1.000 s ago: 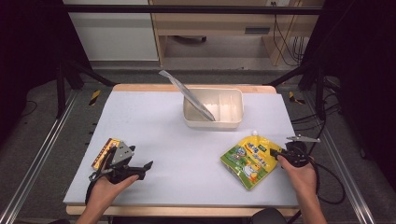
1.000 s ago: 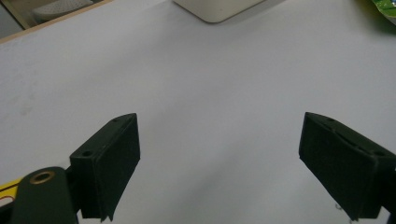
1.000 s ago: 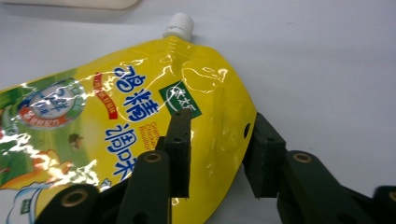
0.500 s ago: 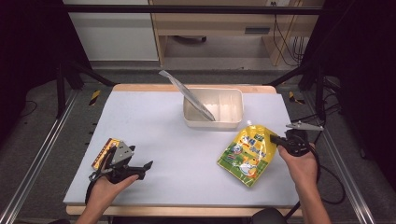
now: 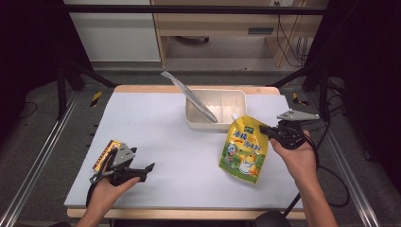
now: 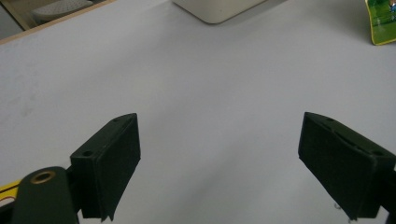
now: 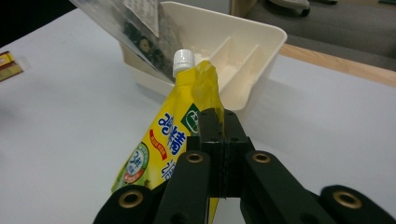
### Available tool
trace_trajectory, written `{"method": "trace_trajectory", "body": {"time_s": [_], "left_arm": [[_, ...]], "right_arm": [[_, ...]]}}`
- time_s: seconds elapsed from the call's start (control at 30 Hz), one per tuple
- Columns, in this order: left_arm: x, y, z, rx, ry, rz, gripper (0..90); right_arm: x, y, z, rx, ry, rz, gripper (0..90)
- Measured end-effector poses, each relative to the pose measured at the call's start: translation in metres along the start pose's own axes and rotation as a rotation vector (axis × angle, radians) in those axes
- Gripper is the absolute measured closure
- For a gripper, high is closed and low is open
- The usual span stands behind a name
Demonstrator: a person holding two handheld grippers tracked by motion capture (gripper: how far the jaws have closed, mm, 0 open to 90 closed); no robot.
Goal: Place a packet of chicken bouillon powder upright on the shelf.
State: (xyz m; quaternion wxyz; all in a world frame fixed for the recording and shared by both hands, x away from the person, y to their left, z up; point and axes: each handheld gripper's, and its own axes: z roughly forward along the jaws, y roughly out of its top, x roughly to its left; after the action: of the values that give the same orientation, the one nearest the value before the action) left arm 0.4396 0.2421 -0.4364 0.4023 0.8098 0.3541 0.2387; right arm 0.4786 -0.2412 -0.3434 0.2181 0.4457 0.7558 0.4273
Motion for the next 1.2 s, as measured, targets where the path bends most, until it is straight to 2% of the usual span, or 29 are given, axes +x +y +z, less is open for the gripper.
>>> {"method": "trace_trajectory", "body": {"time_s": [0.33, 0.67, 0.87, 0.93, 1.2], "left_arm": [[-0.001, 0.0, 0.0, 0.002, -0.011, 0.004, 13.3], [0.0, 0.001, -0.001, -0.004, -0.019, -0.001, 13.8], [0.0, 0.001, -0.002, -0.008, -0.02, -0.004, 13.9], [0.0, 0.001, -0.002, -0.006, -0.022, -0.002, 14.0], [0.002, 0.002, -0.003, -0.011, -0.039, -0.01, 14.1]], "right_arm": [[0.03, 0.019, -0.007, -0.019, 0.098, -0.106, 90.0], [0.061, 0.034, -0.009, -0.004, 0.181, -0.219, 90.0], [0.076, 0.043, -0.003, 0.004, 0.208, -0.271, 90.0], [0.077, 0.044, -0.002, 0.003, 0.213, -0.275, 90.0], [0.094, 0.06, 0.014, 0.011, 0.281, -0.329, 90.0]]}}
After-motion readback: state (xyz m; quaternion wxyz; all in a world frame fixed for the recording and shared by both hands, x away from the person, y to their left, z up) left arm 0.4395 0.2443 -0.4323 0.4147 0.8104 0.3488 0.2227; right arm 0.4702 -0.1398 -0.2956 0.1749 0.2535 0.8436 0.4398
